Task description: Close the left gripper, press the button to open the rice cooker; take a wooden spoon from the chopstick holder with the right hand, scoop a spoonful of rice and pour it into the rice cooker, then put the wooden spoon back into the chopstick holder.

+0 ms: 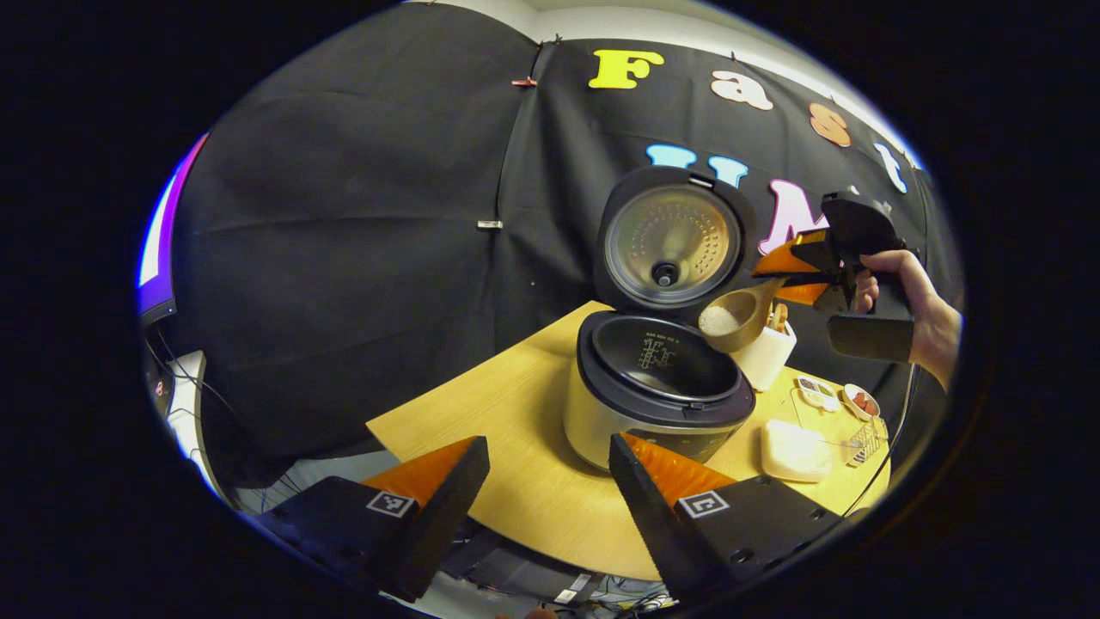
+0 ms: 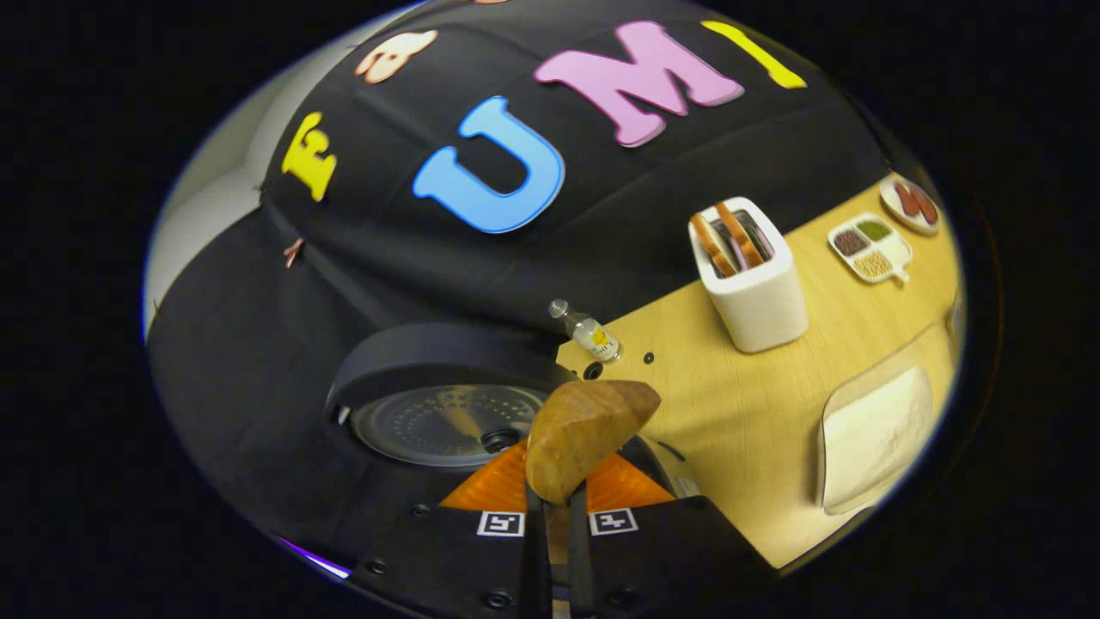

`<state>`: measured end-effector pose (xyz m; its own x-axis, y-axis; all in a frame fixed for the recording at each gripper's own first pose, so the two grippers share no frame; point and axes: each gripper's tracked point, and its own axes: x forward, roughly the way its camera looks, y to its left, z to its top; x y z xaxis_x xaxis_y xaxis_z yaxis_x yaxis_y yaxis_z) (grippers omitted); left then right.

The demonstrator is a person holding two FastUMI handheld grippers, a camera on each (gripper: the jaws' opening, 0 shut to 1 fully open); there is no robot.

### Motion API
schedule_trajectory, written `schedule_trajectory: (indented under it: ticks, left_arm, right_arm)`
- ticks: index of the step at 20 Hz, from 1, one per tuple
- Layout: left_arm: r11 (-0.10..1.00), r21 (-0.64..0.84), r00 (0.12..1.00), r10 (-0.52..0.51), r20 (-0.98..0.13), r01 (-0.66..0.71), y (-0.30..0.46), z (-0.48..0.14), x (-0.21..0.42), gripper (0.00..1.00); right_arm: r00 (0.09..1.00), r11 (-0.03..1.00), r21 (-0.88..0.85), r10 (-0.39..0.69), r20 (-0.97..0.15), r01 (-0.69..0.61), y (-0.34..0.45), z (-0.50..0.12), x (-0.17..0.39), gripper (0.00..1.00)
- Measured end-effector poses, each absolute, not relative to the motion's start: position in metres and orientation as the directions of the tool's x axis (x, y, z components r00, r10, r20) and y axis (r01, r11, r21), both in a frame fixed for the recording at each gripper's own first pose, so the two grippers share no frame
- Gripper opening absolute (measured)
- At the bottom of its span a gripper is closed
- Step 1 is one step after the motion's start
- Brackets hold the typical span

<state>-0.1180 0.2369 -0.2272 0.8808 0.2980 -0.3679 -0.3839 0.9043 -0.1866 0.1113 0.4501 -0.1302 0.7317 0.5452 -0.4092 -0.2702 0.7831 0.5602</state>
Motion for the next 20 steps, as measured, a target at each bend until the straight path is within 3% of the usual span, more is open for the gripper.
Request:
schedule_trajectory:
  ticks: [3,9,20]
  left_arm:
    - [0.903,-0.181,0.874,0.298,-0.384,-0.388,0.238,-0.234,-0.117,0.95]
    - [0.91,-0.195,0.886,0.277,-0.371,-0.366,0.236,-0.233,-0.113,0.93]
    - [0.91,-0.184,0.891,0.293,-0.348,-0.371,0.245,-0.222,-0.101,0.96]
  right_arm:
    - [0.737,0.802,0.424,0.574,-0.356,-0.42,0.478,-0.126,0.113,0.12]
    - [0.665,0.73,0.224,0.682,-0.303,-0.646,0.522,-0.13,0.09,0.12]
    - [0.534,0.551,-0.039,0.786,-0.312,-0.834,0.547,-0.154,0.057,0.12]
